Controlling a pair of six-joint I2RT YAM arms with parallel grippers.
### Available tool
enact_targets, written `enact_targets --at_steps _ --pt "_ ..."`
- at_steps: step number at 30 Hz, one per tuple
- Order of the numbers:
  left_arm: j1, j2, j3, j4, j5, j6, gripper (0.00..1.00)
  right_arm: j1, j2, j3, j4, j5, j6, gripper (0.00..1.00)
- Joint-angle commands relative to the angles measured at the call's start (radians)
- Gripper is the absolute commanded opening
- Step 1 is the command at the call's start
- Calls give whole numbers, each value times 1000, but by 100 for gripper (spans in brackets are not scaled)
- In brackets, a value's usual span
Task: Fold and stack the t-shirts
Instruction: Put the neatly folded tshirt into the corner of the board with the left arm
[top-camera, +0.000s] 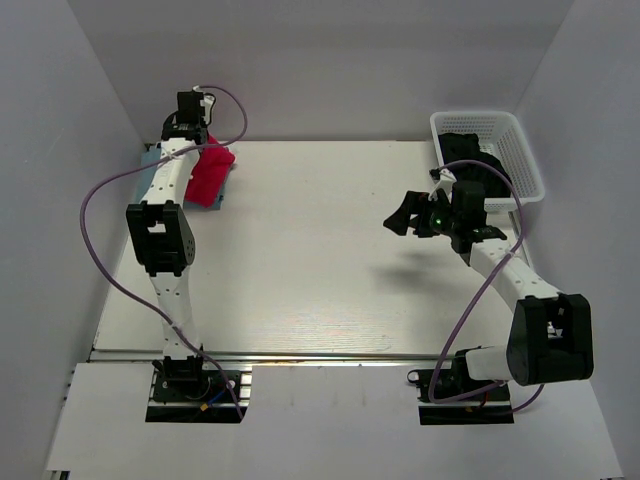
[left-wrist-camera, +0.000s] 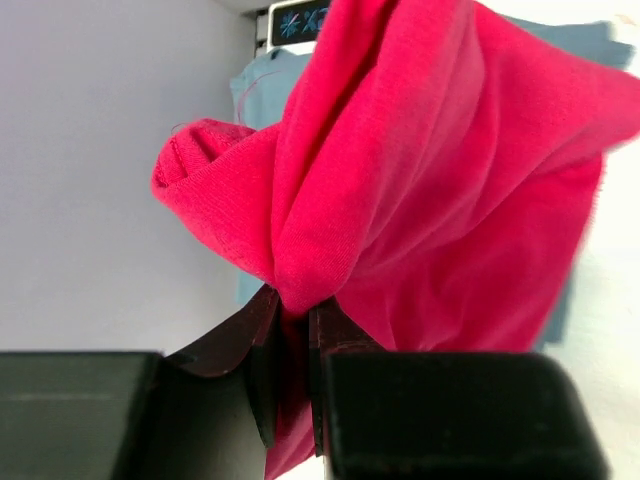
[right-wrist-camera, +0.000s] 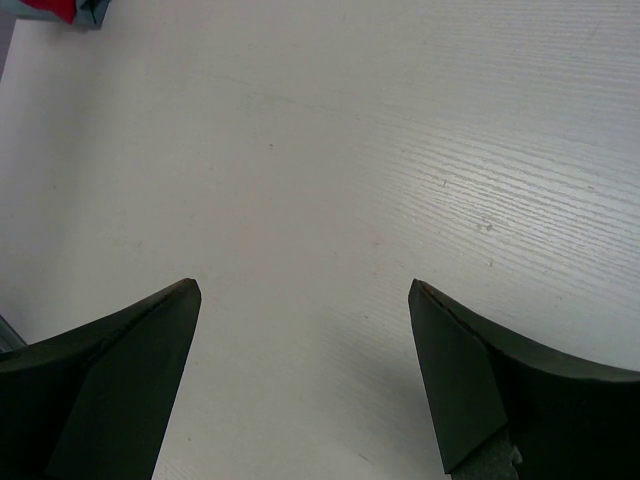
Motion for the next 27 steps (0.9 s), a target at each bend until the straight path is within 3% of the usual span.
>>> enact_targets --at_steps 1,15,16,17,19,20,23,27 --pt "39 19 93 -17 -24 -72 0 -2 14 37 45 -18 11 90" --pt "142 108 133 -27 -44 -189 0 -1 77 77 47 -51 27 90" --pt "153 129 158 -44 -44 -189 5 -2 81 80 47 -51 28 90" --pt "153 138 168 -55 -58 -189 29 -1 86 80 49 -53 28 90" --pt "162 148 168 -55 -88 -189 91 -1 89 86 45 -53 25 90" --pt "162 148 168 -46 -105 -189 100 -4 97 89 39 -56 27 90" --pt "162 148 168 -37 -139 -198 100 -1 101 97 36 -61 20 90" --pt "162 108 167 -37 -70 -219 100 2 101 89 42 -67 20 90"
